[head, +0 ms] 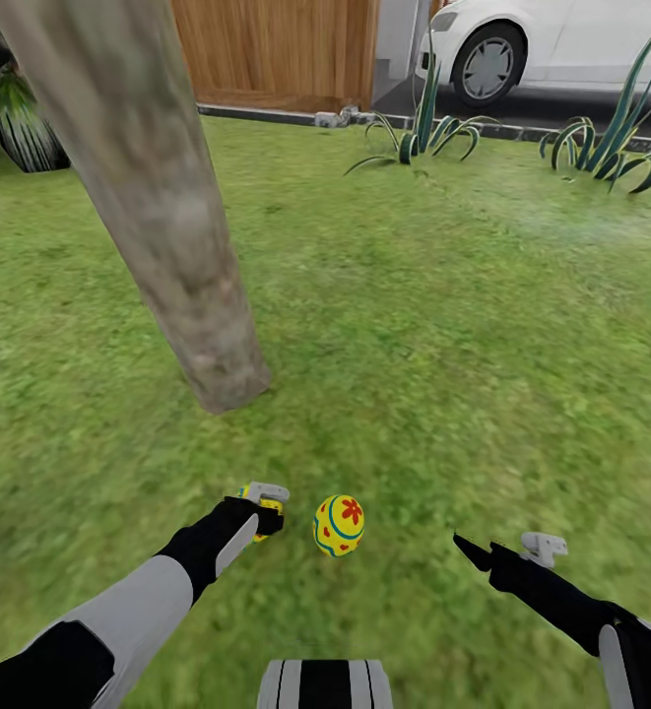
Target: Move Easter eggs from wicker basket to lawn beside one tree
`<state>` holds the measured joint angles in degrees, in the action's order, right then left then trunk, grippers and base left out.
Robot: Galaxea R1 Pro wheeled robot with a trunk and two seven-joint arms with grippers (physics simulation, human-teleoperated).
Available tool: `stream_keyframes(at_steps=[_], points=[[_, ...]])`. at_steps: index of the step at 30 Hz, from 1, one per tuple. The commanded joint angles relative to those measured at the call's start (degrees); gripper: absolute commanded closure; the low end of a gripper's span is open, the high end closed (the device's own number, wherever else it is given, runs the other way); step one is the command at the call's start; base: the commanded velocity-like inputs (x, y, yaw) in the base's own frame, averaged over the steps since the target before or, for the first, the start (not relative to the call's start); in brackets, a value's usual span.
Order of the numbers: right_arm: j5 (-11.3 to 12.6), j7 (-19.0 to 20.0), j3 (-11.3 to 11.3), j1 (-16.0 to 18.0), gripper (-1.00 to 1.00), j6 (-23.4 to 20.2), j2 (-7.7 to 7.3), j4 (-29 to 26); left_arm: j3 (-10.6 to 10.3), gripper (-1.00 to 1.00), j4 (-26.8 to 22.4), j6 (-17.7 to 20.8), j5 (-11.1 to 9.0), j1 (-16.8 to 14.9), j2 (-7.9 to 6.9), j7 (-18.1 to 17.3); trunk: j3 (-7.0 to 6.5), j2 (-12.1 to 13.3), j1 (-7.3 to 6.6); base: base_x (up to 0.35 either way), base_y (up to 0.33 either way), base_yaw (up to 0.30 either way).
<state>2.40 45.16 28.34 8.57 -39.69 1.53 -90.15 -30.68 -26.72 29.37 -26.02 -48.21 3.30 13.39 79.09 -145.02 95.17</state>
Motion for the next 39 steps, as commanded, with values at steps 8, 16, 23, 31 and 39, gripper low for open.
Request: stream_keyframes(at_steps=[8, 16, 23, 31, 39], points=[[0.24, 0.11, 0.07, 0.05, -1.00, -0.47, 0.05, -0.03, -0.44, -1.00, -0.09, 0.16, -0.61, -0.04, -0.05, 0.50, 0.04, -0.02, -0.04, -0.283, 0.000, 0.000], [0.24, 0.12, 0.05, 0.05, -1.00, -0.41, 0.08, -0.03, -0.43, -1.00, -0.09, 0.16, -0.61, -0.04, -0.04, 0.50, 0.04, -0.02, -0.04, -0.308, 0.000, 0.000], [0.29, -0.19, 0.10, 0.07, -1.00, -0.46, 0.23, -0.10, -0.43, -1.00, -0.09, 0.16, -0.61, -0.04, -0.04, 0.50, 0.00, -0.02, -0.04, -0.309, 0.000, 0.000], [0.05, -0.32, 0.00, 0.13, -1.00, -0.47, 0.66, -0.06, -0.43, -1.00, -0.09, 0.16, -0.61, -0.04, -0.04, 0.50, -0.03, -0.02, -0.04, -0.118, 0.000, 0.129], [-0.31, -0.40, -0.57, 0.14, -1.00, -0.47, 0.72, -0.03, -0.43, -1.00, -0.09, 0.21, -0.61, -0.04, -0.10, 0.39, 0.12, -0.02, -0.04, -0.014, 0.000, 0.263]])
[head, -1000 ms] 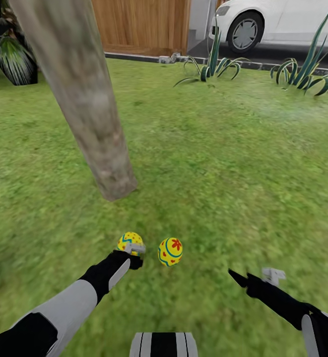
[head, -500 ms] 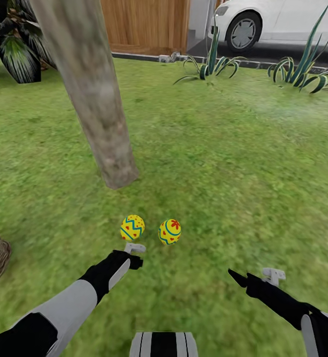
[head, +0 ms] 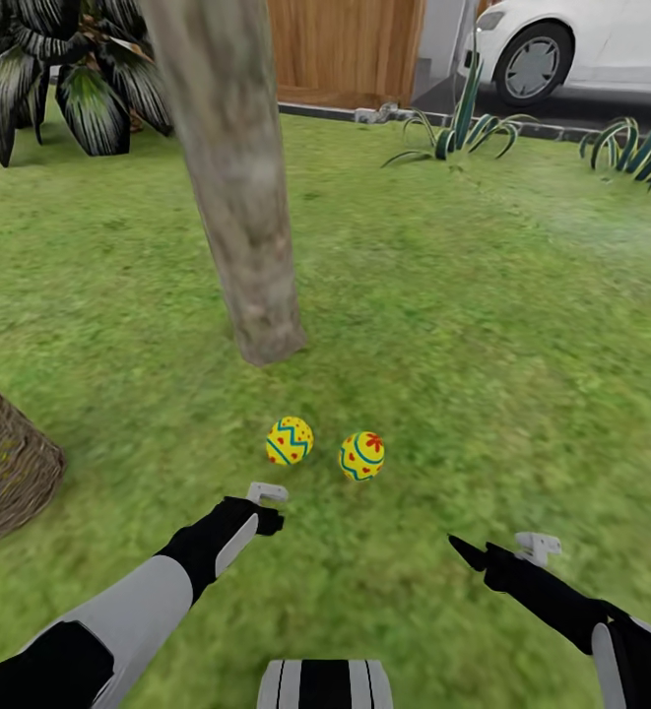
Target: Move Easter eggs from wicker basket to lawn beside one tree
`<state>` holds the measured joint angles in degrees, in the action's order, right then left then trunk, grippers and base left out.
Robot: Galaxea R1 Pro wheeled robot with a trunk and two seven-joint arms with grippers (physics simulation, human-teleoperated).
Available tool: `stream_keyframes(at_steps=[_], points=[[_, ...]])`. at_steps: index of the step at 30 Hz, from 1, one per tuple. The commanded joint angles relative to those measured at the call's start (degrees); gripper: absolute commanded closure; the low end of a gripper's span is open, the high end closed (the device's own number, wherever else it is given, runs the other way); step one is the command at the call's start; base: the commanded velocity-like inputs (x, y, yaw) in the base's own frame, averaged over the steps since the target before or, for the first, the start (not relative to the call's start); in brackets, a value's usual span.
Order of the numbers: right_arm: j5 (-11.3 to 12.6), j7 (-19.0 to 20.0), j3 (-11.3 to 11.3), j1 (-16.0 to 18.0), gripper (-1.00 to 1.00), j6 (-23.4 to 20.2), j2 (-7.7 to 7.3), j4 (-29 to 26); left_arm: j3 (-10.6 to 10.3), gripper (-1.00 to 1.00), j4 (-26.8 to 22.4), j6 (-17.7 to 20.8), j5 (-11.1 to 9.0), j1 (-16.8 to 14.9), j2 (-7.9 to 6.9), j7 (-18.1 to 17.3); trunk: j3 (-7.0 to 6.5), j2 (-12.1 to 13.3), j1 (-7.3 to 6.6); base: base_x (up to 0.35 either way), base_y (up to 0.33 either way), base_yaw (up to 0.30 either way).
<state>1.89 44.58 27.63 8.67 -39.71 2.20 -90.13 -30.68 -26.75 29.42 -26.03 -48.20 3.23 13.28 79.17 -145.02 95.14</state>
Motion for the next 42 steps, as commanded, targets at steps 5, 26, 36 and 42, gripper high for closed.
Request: stream_keyframes(at_steps=[5, 26, 36, 42], points=[[0.21, 0.17, 0.08, 0.07, -1.00, -0.46, 0.02, 0.02, -0.27, -1.00, -0.06, 0.74, -0.63, -0.05, -0.11, 0.10, -0.25, 0.01, -0.06, -0.002, 0.000, 0.273], [0.23, 0.16, -0.02, 0.12, -1.00, -0.46, 0.08, 0.05, -0.09, -1.00, -0.05, 11.31, -1.20, -0.25, 0.01, -0.10, -4.15, 0.29, -0.60, -0.003, 0.000, 0.273], [0.22, 0.20, -0.04, 0.12, -1.00, -0.46, 0.08, 0.05, -0.12, -1.00, -0.06, 11.68, -1.22, -0.31, 0.02, 0.07, -6.01, 0.42, -0.86, -0.213, 0.000, 0.272], [0.24, 0.18, -0.10, 0.12, -1.00, -0.46, 0.08, 0.05, -0.09, -1.00, -0.06, 11.70, -1.25, -0.32, 0.02, 0.22, -7.12, 0.50, -1.02, -0.062, 0.000, 0.272]])
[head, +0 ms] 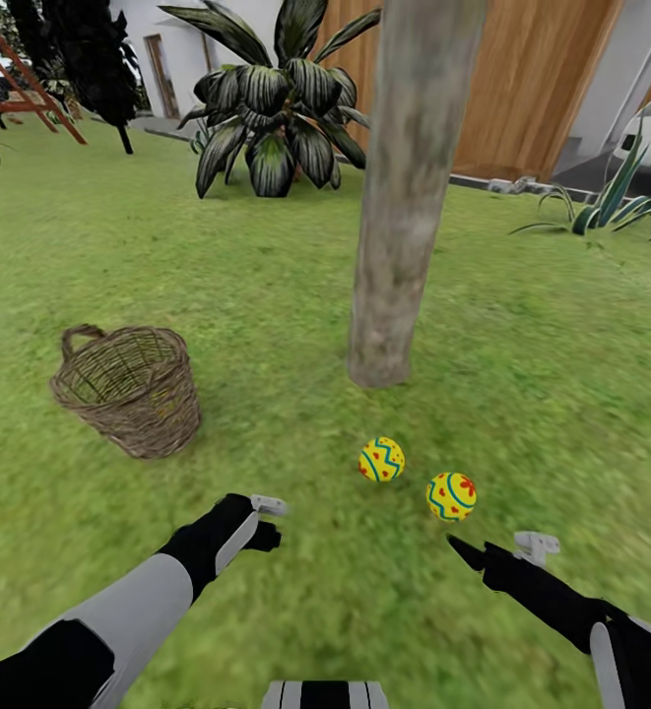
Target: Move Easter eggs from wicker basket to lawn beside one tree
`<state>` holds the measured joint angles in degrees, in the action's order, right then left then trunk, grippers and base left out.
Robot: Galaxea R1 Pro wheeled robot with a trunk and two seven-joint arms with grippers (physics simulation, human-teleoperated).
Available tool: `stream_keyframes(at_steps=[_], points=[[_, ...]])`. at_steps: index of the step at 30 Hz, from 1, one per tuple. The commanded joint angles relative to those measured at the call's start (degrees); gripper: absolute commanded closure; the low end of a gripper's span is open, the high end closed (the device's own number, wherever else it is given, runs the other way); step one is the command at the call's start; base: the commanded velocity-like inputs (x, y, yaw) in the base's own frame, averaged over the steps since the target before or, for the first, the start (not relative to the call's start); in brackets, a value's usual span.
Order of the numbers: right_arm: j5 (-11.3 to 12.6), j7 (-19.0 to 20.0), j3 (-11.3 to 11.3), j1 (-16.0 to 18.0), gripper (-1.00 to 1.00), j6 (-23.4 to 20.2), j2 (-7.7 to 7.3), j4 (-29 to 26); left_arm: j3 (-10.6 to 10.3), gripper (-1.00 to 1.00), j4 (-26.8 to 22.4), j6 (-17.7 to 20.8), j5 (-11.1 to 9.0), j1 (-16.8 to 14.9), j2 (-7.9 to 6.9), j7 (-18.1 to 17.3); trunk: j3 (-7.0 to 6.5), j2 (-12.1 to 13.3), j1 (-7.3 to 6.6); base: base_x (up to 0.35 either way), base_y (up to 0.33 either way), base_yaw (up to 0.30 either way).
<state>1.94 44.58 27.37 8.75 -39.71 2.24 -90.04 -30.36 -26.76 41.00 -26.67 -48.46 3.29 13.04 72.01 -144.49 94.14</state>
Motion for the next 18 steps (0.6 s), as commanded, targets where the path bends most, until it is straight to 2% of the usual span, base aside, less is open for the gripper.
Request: stream_keyframes(at_steps=[1, 11, 18], points=[[0.20, 0.19, 0.15, 0.04, -1.00, -0.46, 0.05, -0.05, -0.41, -1.00, -0.04, 0.13, -0.62, -0.06, -0.03, 0.49, -0.14, 0.00, -0.04, -0.025, 0.000, 0.271], [0.19, 0.18, -0.50, 0.04, -1.00, -0.46, 0.05, 0.06, -0.34, -1.00, 0.00, 0.13, -0.66, -0.12, -0.10, 0.58, -1.95, 0.13, -0.30, -0.029, 0.000, 0.268], [0.17, 0.16, -0.63, 0.04, -1.00, -0.46, 0.05, 0.60, -0.25, -1.00, -0.04, 0.16, -0.66, -0.14, -0.12, 0.58, -3.19, 0.22, -0.48, -0.253, 0.000, 0.261]])
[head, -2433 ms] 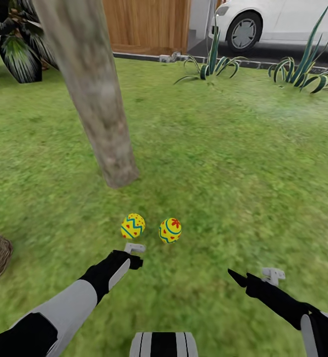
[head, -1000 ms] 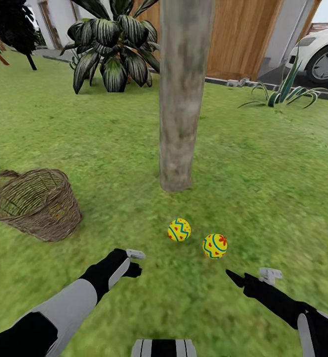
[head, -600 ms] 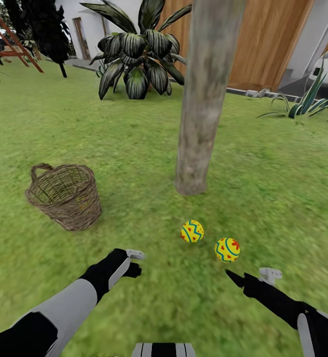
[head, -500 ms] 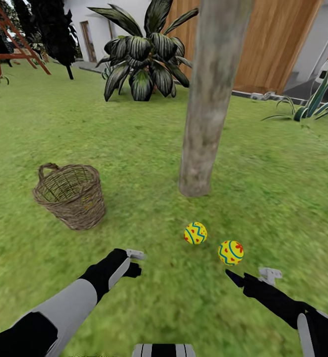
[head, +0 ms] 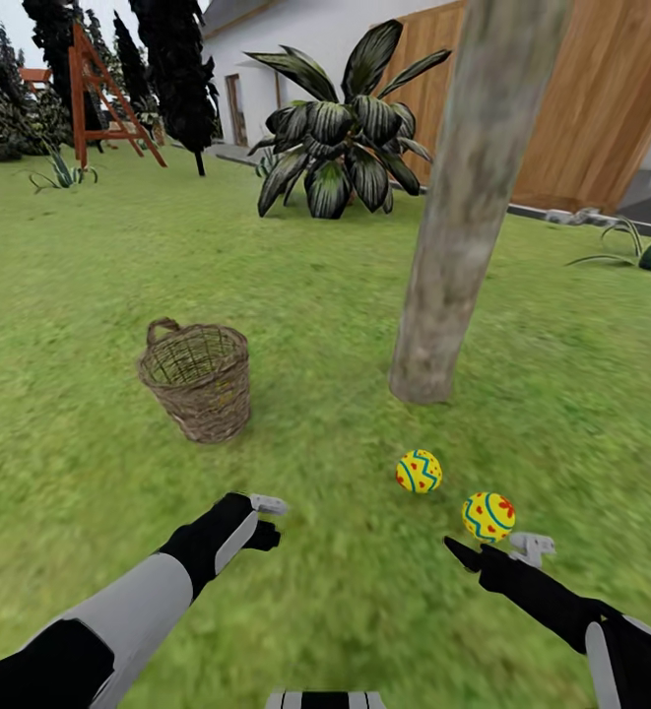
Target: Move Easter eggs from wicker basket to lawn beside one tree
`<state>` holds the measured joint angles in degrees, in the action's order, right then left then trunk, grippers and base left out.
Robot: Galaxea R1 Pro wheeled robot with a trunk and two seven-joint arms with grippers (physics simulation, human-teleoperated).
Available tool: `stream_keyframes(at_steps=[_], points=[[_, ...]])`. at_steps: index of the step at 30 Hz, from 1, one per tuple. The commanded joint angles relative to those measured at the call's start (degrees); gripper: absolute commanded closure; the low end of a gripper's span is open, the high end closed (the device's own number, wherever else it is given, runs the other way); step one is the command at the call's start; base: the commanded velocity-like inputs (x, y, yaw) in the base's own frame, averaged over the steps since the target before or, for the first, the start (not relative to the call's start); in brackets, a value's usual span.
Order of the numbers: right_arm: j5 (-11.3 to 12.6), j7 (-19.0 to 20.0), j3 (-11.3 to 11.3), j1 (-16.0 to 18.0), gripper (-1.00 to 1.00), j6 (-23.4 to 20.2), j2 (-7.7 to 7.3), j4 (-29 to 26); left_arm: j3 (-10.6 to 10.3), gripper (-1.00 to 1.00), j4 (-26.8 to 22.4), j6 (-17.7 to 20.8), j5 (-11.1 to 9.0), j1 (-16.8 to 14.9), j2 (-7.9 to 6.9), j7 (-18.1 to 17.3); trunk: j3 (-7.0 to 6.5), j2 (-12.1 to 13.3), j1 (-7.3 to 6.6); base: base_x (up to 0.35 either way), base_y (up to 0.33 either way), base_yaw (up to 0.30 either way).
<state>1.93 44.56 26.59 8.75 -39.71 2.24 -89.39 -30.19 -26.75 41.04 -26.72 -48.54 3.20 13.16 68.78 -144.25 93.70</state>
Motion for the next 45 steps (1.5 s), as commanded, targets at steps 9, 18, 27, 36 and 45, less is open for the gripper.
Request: stream_keyframes(at_steps=[9, 18, 27, 36, 45], points=[[0.18, 0.24, 0.13, 0.04, -1.00, -0.46, 0.00, 0.21, -0.33, -1.00, -1.40, 1.60, -0.61, -0.04, -0.12, 0.50, -1.52, 0.10, -0.27, -0.160, 0.000, 0.253], [0.21, 0.26, 0.17, 0.04, -1.00, -0.31, 0.04, 0.59, -0.23, -1.00, -2.99, 2.62, -0.61, -0.02, -0.26, 0.56, -3.19, 0.22, -0.51, -0.014, 0.000, 0.164], [0.35, 0.18, 0.12, 0.04, -1.00, 3.46, 0.06, 1.72, -0.22, -1.00, -3.78, 3.05, -0.61, -0.06, -0.54, 0.62, -5.15, 0.34, -0.74, -0.001, 0.000, 0.016], [0.37, 0.17, 0.12, 0.04, -1.00, 3.92, 0.05, 1.91, -0.22, -1.00, -4.06, 3.61, -0.61, -0.06, -0.56, 0.64, -7.14, 0.46, -0.97, 0.000, 0.000, 0.001], [0.37, 0.21, 0.12, 0.04, -1.00, 4.02, 0.06, 1.94, -0.22, -1.00, -4.09, 3.74, -0.61, -0.06, -0.52, 0.64, -9.13, 0.58, -1.20, 0.000, 0.000, 0.000]])
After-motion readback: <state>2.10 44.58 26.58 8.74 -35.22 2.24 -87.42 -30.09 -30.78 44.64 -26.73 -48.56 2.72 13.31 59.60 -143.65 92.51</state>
